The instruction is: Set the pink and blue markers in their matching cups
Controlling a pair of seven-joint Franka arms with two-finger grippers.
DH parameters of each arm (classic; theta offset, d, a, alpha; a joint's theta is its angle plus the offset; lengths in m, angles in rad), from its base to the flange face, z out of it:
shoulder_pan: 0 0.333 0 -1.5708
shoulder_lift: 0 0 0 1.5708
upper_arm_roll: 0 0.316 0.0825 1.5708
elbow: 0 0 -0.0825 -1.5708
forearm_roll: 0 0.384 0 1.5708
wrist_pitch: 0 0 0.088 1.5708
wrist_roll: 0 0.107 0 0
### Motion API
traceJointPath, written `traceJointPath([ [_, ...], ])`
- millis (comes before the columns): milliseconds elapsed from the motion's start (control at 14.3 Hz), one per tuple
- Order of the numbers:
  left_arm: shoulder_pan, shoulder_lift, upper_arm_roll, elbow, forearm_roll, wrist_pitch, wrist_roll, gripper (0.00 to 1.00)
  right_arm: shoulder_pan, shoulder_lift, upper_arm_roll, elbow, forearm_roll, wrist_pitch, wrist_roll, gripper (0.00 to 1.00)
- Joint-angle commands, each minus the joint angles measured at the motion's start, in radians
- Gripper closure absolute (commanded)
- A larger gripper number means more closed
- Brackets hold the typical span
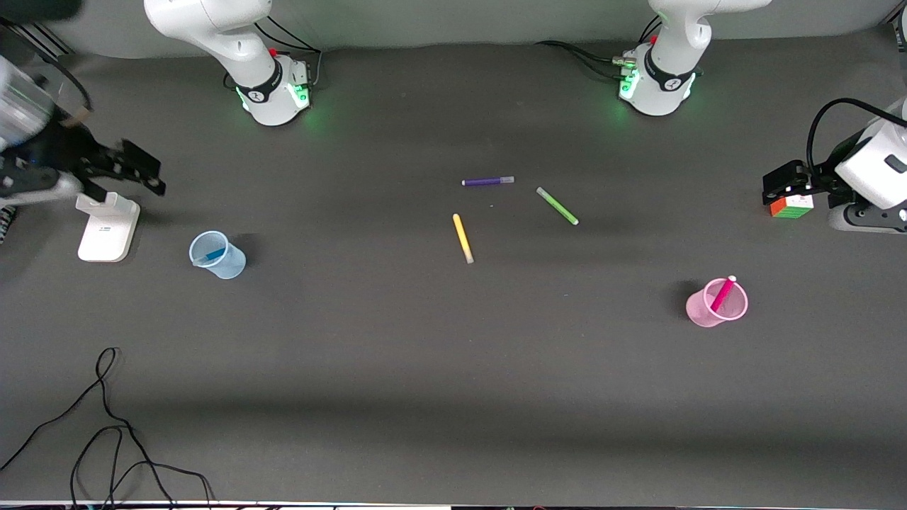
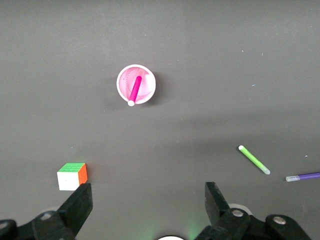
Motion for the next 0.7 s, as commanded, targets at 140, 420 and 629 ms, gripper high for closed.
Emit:
traceJointPath([
  [140,-0.016,0.0,0.007,0.013,-0.001,-0.001,-0.019,0.0,-0.016,-0.003,-0.008,-0.066,0.024,0.056,0.02,0.0],
  [420,-0.016,0.0,0.005,0.013,-0.016,0.0,-0.022,0.0,-0.013,-0.003,0.001,-0.076,-0.03,0.081,0.013,0.0],
  [629,-0.016,0.0,0.007,0.013,-0.018,-0.001,-0.02,0.0,-0.012,0.004,0.003,-0.052,-0.033,0.071,0.01,0.0],
])
